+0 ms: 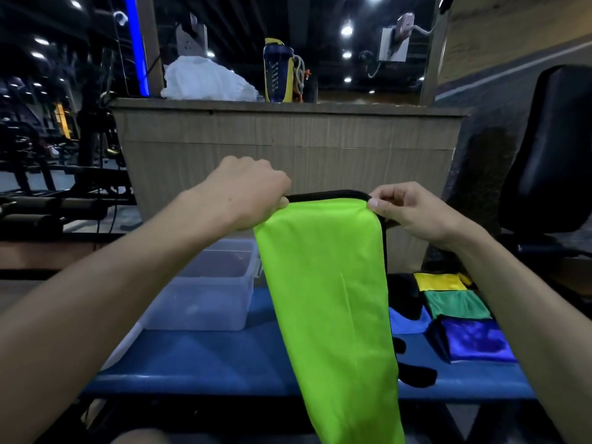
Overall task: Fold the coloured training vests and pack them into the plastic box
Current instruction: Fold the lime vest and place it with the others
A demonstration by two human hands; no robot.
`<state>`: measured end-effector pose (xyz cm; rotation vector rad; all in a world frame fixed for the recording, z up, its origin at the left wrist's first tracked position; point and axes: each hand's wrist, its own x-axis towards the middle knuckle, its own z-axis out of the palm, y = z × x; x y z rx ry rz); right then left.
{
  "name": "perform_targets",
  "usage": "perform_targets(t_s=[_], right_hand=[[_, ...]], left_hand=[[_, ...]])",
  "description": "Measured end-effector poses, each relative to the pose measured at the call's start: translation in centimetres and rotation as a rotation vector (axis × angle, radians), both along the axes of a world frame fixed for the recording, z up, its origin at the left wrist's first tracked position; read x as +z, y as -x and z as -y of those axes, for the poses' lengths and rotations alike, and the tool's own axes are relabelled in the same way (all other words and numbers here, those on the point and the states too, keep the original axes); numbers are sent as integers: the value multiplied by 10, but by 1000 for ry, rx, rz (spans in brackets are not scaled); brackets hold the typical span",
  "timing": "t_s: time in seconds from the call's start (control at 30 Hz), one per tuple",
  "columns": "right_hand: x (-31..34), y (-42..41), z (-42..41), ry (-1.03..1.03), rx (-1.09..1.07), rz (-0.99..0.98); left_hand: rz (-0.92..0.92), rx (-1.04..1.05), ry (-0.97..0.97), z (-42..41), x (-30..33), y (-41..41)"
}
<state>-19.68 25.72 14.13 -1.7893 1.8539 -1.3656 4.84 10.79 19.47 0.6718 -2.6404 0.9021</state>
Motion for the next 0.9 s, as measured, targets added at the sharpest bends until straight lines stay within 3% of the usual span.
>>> perform_targets(t_s=[0.2, 0.3, 0.47, 0.53, 0.63, 0.8, 0.9], right_hand=[[-5, 5, 7, 8, -75, 67], [-10, 2, 12, 50, -95, 87], [-24, -2, 7, 104, 3, 143], [-29, -2, 0, 88, 21, 167], [-36, 7, -20, 13, 35, 226], [-42, 25, -68, -217, 96, 309], [-24, 31, -92, -341, 23, 292]], left_hand=[[-214, -283, -157, 13, -8, -4], [-345, -387, -392, 18, -5, -1], [-714, -650, -780, 10, 17, -4], [-659, -724, -920, 3, 19, -5], [-573, -765, -964, -9, 10, -2], [-460, -845, -1171, -26, -15, 7], [-426, -930, -1322, -39, -28, 17]])
